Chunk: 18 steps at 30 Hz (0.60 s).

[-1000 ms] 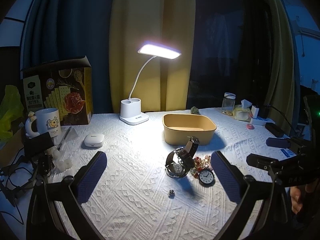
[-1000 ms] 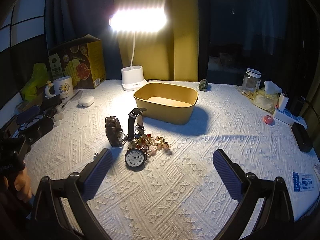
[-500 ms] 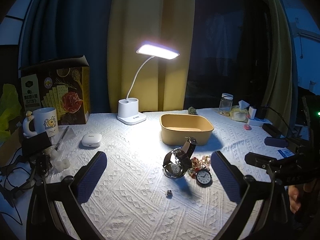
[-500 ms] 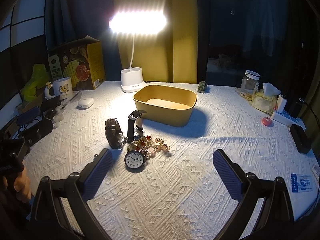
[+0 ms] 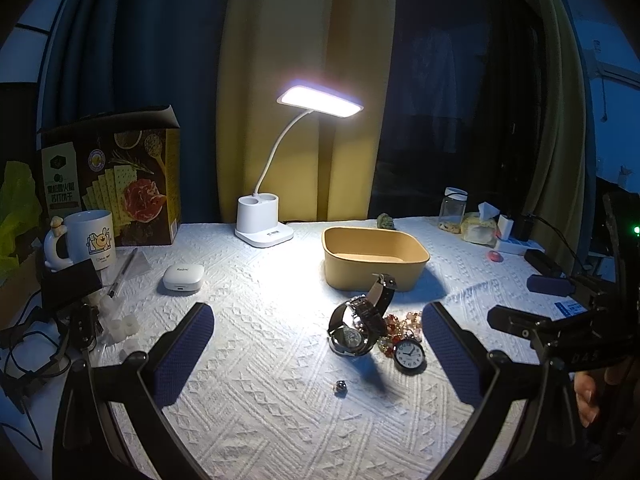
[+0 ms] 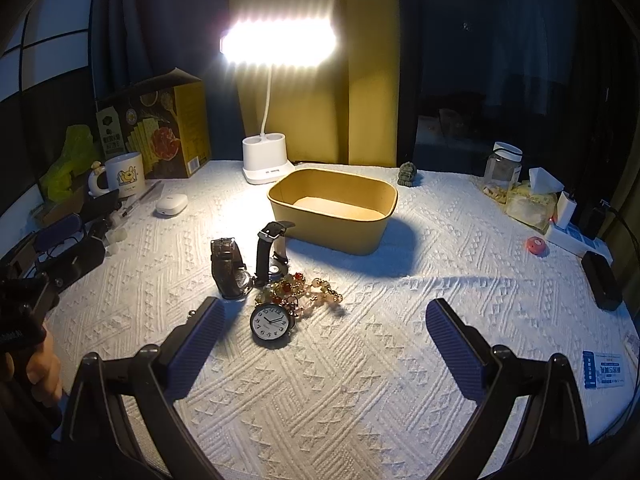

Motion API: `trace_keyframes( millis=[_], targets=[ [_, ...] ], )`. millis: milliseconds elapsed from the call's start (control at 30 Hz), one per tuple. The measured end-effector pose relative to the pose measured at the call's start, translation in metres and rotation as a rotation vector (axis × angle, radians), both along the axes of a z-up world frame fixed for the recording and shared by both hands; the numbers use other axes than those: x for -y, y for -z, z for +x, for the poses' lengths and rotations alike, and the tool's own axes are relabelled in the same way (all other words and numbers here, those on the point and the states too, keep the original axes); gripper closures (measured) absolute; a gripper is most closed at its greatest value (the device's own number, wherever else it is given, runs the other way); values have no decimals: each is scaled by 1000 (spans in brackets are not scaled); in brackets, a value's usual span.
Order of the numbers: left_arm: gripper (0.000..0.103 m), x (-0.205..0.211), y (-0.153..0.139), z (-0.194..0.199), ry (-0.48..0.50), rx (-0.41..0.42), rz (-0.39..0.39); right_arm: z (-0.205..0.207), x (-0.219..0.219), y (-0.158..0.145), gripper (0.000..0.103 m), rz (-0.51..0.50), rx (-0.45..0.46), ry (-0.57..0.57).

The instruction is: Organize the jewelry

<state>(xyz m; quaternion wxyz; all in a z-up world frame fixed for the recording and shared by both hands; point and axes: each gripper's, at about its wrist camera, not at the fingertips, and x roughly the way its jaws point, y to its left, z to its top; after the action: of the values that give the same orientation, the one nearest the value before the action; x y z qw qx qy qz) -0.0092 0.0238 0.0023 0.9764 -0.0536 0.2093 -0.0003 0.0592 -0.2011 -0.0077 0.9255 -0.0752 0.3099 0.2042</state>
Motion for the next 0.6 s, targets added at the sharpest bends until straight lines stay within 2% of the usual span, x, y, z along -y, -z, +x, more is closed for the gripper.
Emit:
trace_keyframes(
  millis=[333,467,600],
  targets=[
    [0,-23,17,9,-35,-53,-34,24,-26,34,4,-36,-101,-40],
    [0,-35,26,15,-49,-84,-47,38,-43,57,27,-73,-164,-58],
    [0,-44,35,22,-57,-111,-57,48,-54,72,32,-83,-212,-73]
  ],
)
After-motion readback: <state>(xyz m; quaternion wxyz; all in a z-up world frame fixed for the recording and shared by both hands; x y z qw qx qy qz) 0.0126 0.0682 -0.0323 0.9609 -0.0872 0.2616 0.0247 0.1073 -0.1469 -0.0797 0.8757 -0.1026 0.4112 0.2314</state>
